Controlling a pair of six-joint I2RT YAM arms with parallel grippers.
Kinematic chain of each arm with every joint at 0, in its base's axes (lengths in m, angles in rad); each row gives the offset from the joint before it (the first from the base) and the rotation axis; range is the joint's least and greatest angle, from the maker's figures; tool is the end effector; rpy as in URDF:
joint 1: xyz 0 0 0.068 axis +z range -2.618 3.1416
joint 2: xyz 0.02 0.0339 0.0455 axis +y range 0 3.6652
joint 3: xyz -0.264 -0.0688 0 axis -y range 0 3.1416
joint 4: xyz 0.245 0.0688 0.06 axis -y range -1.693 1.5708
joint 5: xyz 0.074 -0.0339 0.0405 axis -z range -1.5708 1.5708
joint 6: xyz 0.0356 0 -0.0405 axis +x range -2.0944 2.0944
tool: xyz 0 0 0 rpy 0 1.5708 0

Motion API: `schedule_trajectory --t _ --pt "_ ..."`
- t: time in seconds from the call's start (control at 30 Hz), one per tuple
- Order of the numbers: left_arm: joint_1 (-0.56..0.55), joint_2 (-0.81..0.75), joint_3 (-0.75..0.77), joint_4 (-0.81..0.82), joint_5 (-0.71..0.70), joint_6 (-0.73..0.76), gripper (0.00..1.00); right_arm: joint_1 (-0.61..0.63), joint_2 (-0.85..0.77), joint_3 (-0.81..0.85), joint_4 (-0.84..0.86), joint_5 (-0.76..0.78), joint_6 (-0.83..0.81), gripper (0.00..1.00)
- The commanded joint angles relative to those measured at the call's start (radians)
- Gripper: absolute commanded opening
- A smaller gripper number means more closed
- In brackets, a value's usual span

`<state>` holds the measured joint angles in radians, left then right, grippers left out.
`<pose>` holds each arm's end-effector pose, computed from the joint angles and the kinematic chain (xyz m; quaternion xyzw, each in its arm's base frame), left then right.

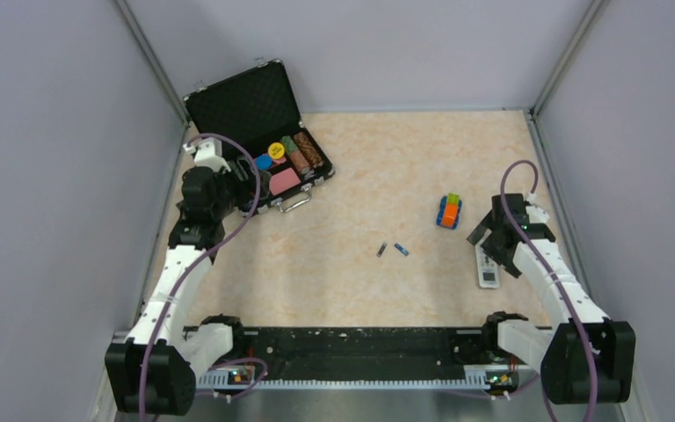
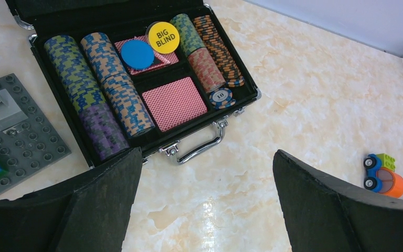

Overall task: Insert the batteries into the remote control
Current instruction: Pick up the remote control from the center of the board.

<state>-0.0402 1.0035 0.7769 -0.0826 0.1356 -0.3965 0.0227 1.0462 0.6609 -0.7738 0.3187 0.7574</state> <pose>0.2341 -0.0142 0.3063 -0.1035 0.8000 -0.1809 0.5626 0.1807 -0.0071 0.2067 0.3774 0.8904 -0.0669 0.2457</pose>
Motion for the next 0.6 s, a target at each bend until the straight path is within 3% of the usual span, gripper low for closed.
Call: schedule_trajectory --t 0.0,0.13,0.23,0.37,0.57 --pt "0.002 -0.024 0.007 0.041 -0.011 0.010 0.98 -0.033 0.038 -0.018 0.135 -0.060 -0.101 0.99" --pt "0.002 -0.023 0.007 0.044 0.002 0.005 0.98 -0.069 0.111 -0.024 0.185 -0.217 -0.143 0.99" --pt "0.002 -0.021 0.007 0.047 0.006 0.004 0.98 -0.069 0.169 -0.019 0.185 -0.254 -0.145 0.99" --pt "0.002 -0.026 0.004 0.045 0.009 0.002 0.98 -0.068 0.164 -0.019 0.166 -0.250 -0.142 0.99" --pt "0.002 -0.031 0.008 0.036 0.007 0.009 0.98 0.010 0.186 -0.025 0.120 -0.111 -0.068 0.92"
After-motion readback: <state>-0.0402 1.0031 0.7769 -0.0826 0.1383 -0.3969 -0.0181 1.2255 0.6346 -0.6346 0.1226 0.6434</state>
